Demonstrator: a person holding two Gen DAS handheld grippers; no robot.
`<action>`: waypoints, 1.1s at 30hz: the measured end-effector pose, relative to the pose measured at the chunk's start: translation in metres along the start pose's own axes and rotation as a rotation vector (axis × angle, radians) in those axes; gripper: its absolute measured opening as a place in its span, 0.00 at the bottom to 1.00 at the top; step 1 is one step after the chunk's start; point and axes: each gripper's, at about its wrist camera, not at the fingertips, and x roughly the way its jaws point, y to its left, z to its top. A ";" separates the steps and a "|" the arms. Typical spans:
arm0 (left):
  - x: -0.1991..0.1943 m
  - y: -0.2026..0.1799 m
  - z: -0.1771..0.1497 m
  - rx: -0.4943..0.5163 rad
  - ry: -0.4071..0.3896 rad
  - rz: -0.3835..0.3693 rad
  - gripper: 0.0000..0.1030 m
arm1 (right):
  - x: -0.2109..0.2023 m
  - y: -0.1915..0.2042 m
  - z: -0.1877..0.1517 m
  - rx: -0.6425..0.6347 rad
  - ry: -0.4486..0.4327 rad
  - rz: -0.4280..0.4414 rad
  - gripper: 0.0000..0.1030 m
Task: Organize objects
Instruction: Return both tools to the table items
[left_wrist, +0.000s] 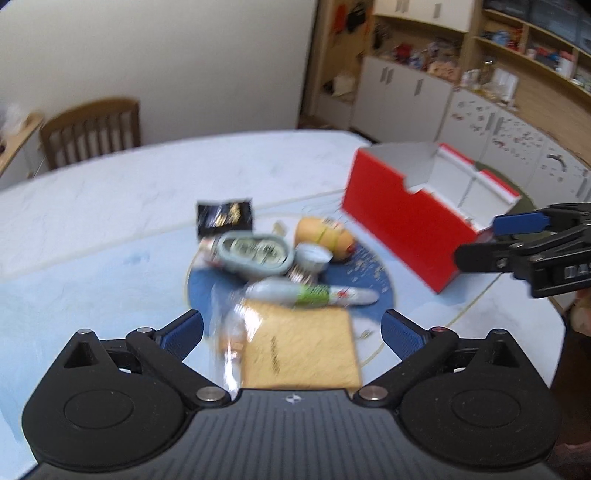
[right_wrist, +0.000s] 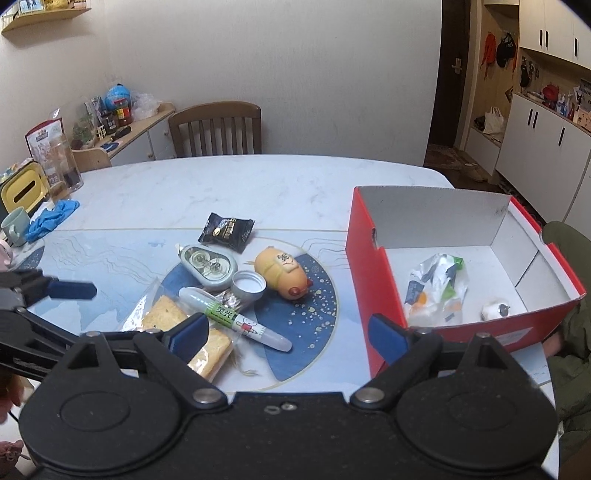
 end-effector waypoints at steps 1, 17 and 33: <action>0.005 0.002 -0.003 -0.023 0.017 0.018 1.00 | 0.001 0.001 -0.001 -0.004 0.003 -0.001 0.90; 0.043 -0.052 -0.016 0.055 0.042 0.241 1.00 | 0.022 0.005 0.008 -0.117 0.043 0.041 0.90; 0.081 -0.092 -0.028 0.214 0.022 0.407 1.00 | 0.075 -0.004 0.032 -0.114 0.136 0.174 0.90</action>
